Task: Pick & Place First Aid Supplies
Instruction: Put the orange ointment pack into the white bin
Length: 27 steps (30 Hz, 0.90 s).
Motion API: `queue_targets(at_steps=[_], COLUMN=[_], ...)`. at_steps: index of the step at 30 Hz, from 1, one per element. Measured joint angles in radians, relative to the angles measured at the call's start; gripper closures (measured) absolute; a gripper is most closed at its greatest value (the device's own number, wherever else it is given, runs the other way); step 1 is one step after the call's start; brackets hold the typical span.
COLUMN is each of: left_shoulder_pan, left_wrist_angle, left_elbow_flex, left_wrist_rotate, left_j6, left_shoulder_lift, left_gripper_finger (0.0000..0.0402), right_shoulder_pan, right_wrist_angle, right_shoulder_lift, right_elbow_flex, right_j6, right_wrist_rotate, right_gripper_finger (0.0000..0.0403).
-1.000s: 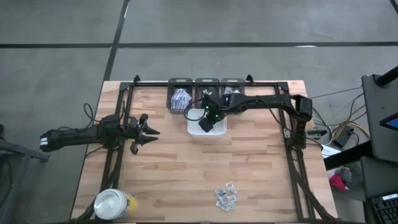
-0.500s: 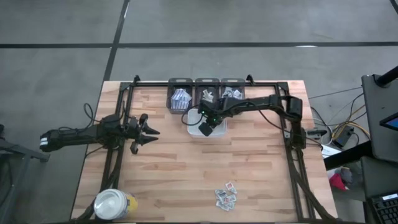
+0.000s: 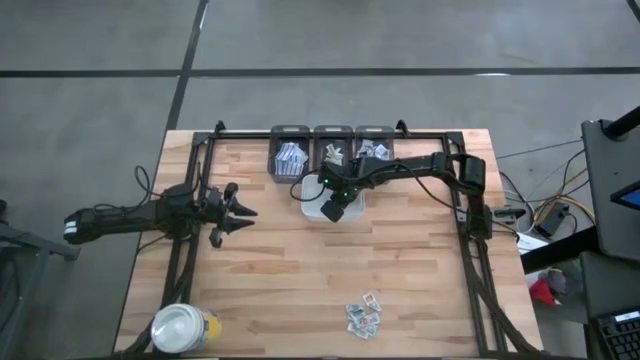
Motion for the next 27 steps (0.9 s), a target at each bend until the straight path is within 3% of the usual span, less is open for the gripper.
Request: queue_targets(at_steps=[8, 12, 20, 27], left_shoulder_pan=[0.0, 0.0, 0.0, -0.001], left_wrist_angle=[0.0, 0.0, 0.0, 0.0], left_elbow_flex=[-0.001, -0.001, -0.001, -0.001], left_wrist_rotate=[0.0, 0.0, 0.0, 0.0], left_j6=[0.0, 0.0, 0.0, 0.0], left_shoulder_lift=[0.0, 0.0, 0.0, 0.0], left_gripper_finger=[0.0282, 0.0282, 0.0282, 0.0282], right_shoulder_pan=[0.0, 0.002, 0.083, 0.243], right_wrist_angle=[0.001, -0.003, -0.029, -0.113], right_shoulder_lift=[-0.008, -0.048, -0.189, -0.277], right_elbow_flex=[0.0, 0.0, 0.0, 0.0], right_j6=[0.001, 0.009, 0.045, 0.078], right_wrist_rotate=[-0.003, -0.063, -0.082, -0.082], right_gripper_finger=[0.0319, 0.0306, 0.0309, 0.0328])
